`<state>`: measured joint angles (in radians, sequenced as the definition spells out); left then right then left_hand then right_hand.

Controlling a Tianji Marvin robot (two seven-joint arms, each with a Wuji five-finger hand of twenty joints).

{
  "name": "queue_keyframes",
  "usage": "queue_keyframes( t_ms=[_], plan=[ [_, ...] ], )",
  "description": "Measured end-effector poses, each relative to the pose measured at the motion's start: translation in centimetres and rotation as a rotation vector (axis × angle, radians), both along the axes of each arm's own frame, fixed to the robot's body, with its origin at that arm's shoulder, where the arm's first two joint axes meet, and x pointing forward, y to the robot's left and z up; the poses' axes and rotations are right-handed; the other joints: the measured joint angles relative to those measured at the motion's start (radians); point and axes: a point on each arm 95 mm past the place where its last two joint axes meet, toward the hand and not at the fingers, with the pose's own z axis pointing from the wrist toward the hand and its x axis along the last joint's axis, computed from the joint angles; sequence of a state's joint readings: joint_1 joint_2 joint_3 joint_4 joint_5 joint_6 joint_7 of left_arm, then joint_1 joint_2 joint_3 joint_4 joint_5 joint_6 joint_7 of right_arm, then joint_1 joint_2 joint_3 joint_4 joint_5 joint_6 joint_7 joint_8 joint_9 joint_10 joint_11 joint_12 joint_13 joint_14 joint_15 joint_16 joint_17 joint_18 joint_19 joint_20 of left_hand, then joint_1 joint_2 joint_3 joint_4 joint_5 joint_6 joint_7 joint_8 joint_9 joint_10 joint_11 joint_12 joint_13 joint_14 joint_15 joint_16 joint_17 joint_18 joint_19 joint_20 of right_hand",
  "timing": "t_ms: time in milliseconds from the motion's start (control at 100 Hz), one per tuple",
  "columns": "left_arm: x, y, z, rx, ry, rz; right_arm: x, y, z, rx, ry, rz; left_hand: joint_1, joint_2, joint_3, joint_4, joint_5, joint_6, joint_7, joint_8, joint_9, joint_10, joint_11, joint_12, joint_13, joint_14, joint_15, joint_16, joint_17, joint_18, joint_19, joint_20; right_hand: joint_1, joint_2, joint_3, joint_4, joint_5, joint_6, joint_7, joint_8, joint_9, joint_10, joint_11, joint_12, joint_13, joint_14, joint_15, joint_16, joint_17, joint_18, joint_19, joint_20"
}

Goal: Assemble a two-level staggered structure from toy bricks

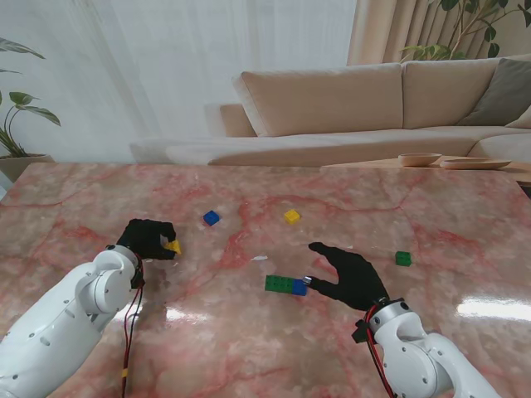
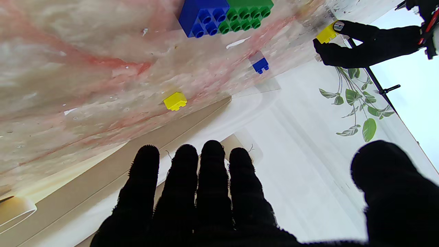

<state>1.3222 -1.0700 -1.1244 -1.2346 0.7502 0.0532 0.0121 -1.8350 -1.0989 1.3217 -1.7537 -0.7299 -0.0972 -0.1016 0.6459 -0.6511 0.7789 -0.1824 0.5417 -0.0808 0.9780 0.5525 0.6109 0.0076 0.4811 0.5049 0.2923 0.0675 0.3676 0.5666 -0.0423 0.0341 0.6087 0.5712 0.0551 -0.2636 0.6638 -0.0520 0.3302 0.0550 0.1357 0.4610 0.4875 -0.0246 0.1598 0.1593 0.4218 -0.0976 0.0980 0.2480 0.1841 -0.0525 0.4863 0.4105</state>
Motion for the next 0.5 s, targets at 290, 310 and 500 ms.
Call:
queue_keyframes(
  t_ms=[290, 310, 500],
  plan=[
    [-1.6, -4.3, -0.6, -0.037, -0.028, -0.130, -0.1, -0.1, 0.0, 0.005, -0.004, -0.006, 0.000, -0.008, 0.000, 0.000, 0.015, 0.000, -0.010, -0.001, 0.000, 0.000, 0.000, 0.000, 0.000, 0.000, 0.000, 0.000, 0.000, 0.001, 0.000, -0.023, 0.000, -0.001, 0.000, 0.000, 0.000, 0.000, 0.002, 0.000, 0.000, 0.000, 0.000, 0.000, 0.000, 0.000, 0.000, 0.000, 0.000, 0.000, 0.000, 0.000],
    [-1.7, -4.6, -0.6, -0.040, -0.032, -0.140, -0.1, -0.1, 0.0, 0.006, -0.005, -0.008, 0.000, -0.011, 0.000, -0.001, 0.020, 0.000, -0.011, -0.003, 0.000, 0.000, 0.000, 0.000, 0.000, 0.000, 0.000, 0.000, 0.000, 0.001, 0.000, -0.025, 0.000, -0.001, 0.000, 0.000, 0.000, 0.000, 0.002, 0.000, 0.000, 0.000, 0.000, 0.000, 0.000, 0.000, 0.000, 0.000, 0.000, 0.000, 0.000, 0.000],
    [-2.7, -7.3, -1.1, -0.065, -0.052, -0.224, -0.1, 0.0, 0.0, 0.011, -0.014, -0.009, 0.000, -0.011, 0.000, -0.010, 0.021, 0.000, -0.011, -0.004, 0.000, 0.000, -0.007, 0.000, -0.001, 0.000, -0.007, 0.000, 0.000, 0.002, 0.000, -0.034, 0.000, -0.001, 0.004, 0.000, 0.000, 0.000, 0.011, 0.000, 0.000, 0.000, 0.000, 0.000, 0.000, 0.000, 0.000, 0.000, 0.000, 0.000, 0.000, 0.000]
  ],
)
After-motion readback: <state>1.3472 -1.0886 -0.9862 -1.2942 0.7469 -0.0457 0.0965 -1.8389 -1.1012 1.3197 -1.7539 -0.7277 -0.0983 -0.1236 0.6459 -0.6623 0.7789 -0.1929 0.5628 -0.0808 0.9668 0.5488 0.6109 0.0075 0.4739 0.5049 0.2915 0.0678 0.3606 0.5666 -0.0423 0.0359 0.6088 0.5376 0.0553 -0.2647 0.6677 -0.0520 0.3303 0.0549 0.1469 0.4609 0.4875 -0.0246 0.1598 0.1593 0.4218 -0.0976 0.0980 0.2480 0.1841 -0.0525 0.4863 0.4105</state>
